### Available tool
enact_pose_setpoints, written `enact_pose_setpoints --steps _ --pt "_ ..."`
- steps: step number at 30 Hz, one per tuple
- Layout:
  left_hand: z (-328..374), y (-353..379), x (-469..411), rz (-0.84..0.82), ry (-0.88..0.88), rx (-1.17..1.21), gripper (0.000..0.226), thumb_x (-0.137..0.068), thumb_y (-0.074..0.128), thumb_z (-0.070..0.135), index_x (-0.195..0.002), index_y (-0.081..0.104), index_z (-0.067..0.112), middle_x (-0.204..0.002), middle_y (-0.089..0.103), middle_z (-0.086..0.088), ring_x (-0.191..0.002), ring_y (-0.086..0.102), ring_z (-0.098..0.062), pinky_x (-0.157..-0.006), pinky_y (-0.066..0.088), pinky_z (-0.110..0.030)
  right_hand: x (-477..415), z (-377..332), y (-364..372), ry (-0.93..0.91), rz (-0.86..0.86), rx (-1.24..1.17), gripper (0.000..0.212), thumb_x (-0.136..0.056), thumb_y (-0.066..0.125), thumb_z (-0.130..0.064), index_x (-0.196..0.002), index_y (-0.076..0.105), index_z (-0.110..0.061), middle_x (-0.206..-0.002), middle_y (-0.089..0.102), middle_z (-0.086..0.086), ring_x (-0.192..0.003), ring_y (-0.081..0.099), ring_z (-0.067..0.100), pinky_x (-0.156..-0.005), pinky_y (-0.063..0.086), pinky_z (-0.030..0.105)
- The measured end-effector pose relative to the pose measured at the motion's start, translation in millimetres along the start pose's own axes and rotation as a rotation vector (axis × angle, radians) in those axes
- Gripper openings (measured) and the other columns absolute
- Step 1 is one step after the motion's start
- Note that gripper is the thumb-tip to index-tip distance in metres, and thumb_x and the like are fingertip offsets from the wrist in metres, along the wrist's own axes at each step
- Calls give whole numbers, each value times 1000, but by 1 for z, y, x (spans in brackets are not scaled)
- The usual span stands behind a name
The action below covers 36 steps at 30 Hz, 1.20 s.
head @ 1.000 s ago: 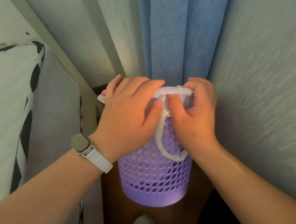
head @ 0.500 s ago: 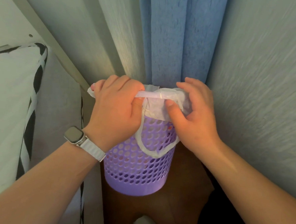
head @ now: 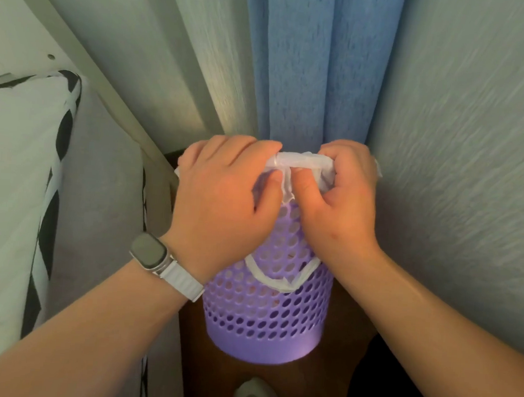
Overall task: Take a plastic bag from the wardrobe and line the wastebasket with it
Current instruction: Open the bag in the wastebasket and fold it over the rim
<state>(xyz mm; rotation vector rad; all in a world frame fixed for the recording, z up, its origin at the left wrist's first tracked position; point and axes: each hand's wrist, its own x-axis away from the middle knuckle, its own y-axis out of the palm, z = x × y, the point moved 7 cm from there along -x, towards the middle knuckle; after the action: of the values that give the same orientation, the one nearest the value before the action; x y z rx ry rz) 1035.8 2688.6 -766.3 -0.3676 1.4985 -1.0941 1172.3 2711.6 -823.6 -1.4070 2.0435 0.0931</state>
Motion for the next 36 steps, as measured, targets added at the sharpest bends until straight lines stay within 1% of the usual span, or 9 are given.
enact_pose_setpoints --steps 5,8,12,16,19,22,29,33,36 --pt "-8 8 -1 11 -79 0 13 -88 51 26 -90 63 20 -83 60 1 -83 53 -26 -80 30 -37 4 -7 14 -4 -81 -2 25 -85 54 -37 -96 56 -14 -96 49 -6 -94 50 20 -85 43 50" --pt "-23 10 -2 -19 -113 5 14 -85 49 26 -87 60 19 -81 57 0 -82 51 -26 -76 26 -35 7 -5 17 -38 -138 -11 38 -87 55 -40 -112 60 -11 -115 56 1 -113 52 21 -100 39 49" --pt "-34 5 -4 -10 -124 63 14 -84 48 21 -87 60 16 -79 47 6 -79 50 -28 -76 33 -41 0 6 3 -22 -109 -12 46 -85 56 -43 -121 61 -14 -127 54 3 -125 48 20 -109 31 57" --pt "-31 1 -5 13 -85 96 16 -85 47 21 -85 61 14 -80 45 8 -76 50 -28 -76 37 -45 -6 18 -1 30 -105 15 45 -84 57 -49 -114 64 -17 -131 52 5 -128 46 21 -109 32 55" --pt "-28 1 -2 30 -85 136 15 -87 47 20 -84 61 14 -79 47 7 -75 48 -24 -75 38 -46 -5 19 0 34 -108 1 38 -85 55 -48 -101 62 -14 -121 54 5 -122 48 21 -104 36 52" --pt "-25 1 -1 23 -91 183 15 -89 48 19 -85 62 15 -79 53 3 -76 47 -20 -76 39 -47 -6 12 -3 12 -51 -18 32 -85 56 -42 -93 56 -11 -102 50 -1 -101 52 24 -90 43 50" --pt "-2 2 2 -48 -9 115 30 -89 50 30 -112 66 18 -104 64 2 -99 58 -19 -107 31 -46 -1 1 -2 2 -14 37 31 -83 57 -45 -90 53 -15 -91 44 -6 -89 46 18 -83 43 52" --pt "-4 5 0 -27 -33 91 17 -91 54 25 -101 66 20 -89 59 5 -85 56 -21 -91 32 -35 3 -4 2 -2 -14 44 29 -83 58 -45 -87 52 -18 -89 44 -7 -86 46 18 -79 42 52" --pt "-9 5 0 -30 -35 84 13 -91 51 23 -92 63 19 -83 48 12 -80 53 -21 -82 31 -36 4 -6 4 -11 -41 22 28 -82 61 -42 -92 55 -17 -94 48 -8 -91 49 17 -84 43 51"
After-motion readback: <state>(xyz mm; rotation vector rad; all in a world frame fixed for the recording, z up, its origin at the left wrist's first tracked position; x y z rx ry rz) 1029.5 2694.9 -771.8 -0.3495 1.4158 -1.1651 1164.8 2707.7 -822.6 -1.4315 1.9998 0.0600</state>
